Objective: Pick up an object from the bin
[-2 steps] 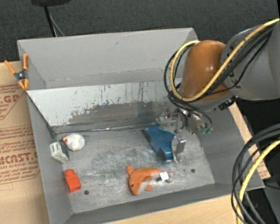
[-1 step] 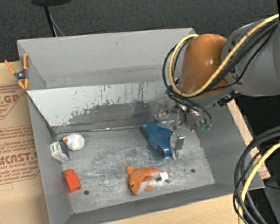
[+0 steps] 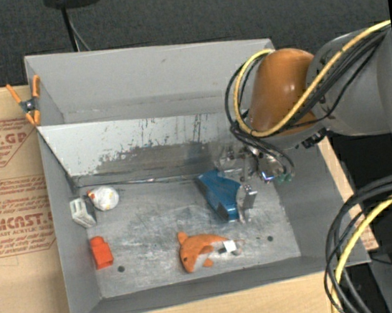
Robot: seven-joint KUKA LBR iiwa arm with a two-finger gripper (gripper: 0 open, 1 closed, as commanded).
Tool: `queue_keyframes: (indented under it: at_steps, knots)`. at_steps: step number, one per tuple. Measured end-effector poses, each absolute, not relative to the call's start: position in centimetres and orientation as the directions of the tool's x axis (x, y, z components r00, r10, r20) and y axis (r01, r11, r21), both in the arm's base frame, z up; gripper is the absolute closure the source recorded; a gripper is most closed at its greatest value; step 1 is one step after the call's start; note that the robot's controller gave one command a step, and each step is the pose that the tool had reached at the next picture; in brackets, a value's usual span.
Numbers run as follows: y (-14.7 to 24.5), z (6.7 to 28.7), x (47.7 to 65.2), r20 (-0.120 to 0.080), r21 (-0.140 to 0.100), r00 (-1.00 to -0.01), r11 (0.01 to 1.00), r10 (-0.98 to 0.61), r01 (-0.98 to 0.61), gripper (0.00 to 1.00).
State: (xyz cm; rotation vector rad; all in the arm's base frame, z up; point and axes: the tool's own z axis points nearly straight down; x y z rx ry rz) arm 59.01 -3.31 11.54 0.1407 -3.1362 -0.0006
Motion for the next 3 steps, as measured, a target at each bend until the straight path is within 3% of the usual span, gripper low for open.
queue_keyframes:
  at_steps: [1, 2, 3]
  knots:
    - [-3.7, 11.8, 59.0, 0.003, 0.001, -0.944, 0.944, -0.329, -0.329, 1.00]
    - [-2.3, 11.3, 59.0, 0.002, 0.003, -0.907, 0.907, -0.420, -0.420, 1.00]
    - [-3.3, 12.3, 58.8, 0.002, 0.001, -0.978, 0.978, -0.209, -0.209, 1.00]
